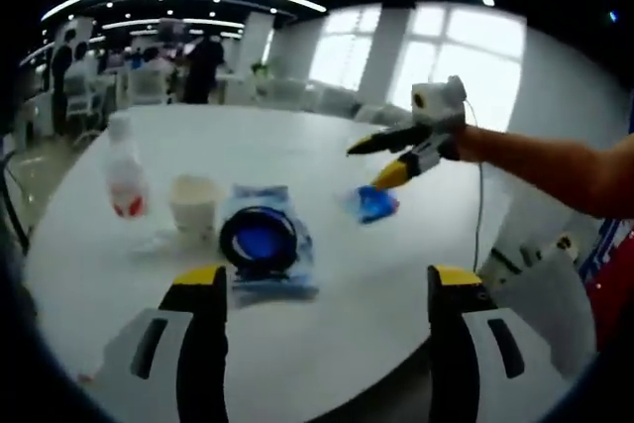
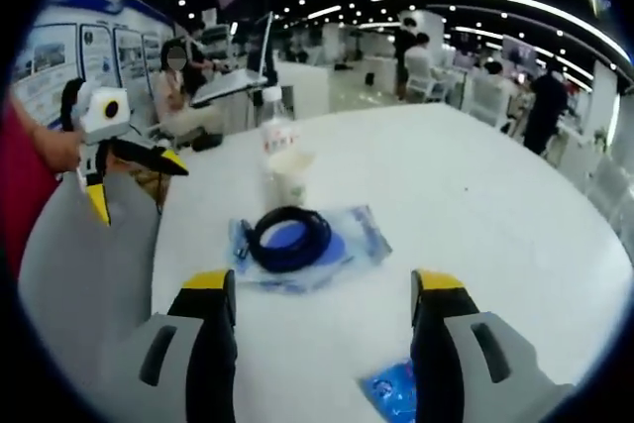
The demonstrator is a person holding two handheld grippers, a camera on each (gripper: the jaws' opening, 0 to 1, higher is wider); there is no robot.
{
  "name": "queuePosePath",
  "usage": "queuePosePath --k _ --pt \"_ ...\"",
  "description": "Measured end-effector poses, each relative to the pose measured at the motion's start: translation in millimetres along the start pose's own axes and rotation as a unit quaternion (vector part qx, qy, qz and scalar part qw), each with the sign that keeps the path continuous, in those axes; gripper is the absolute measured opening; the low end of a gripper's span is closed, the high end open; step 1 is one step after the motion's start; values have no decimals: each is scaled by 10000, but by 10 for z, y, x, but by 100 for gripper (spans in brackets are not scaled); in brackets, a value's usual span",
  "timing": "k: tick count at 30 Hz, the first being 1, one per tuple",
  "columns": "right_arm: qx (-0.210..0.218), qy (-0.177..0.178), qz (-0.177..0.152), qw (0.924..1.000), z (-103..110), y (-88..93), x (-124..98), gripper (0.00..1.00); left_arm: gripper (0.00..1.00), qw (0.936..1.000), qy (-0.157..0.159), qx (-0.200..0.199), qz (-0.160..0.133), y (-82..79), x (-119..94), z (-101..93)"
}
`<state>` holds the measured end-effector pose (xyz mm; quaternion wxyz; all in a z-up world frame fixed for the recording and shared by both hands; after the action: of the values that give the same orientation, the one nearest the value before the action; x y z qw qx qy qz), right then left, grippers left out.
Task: Arrange the tabletop items into an orderly group along one side of the table until the central work area is clear of visible clutter.
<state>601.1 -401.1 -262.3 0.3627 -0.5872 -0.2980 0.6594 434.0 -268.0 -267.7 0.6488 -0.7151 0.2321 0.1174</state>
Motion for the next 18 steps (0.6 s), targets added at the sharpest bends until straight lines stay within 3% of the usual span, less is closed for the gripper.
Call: queuePosePath --k 5,8,14,18 --pt "-86 -222 -10 9997 -214 -93 142 70 80 9985 -463 -259 102 1 155 21" --pt "-49 -363 -13 9993 -334 -103 261 70 79 9976 -528 -419 179 25 226 -2" --pt "21 -577 6 9983 -485 -93 479 69 75 9922 -662 -816 675 259 382 -42" --pt "63 -691 4 9976 -558 -63 608 69 65 9861 -748 -1121 968 368 470 0"
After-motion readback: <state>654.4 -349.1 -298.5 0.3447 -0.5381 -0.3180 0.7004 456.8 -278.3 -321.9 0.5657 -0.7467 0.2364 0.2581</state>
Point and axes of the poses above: the point that each gripper's makers call its tool centre point, and the gripper's own axes: x roughly forward along the fingers, z roughly to its left, y roughly out of its underside, the point moved 2 cm from there along -x, roughly backward along the fingers, and after that the axes turned 15 degrees about -y, right-handed, at the moved point
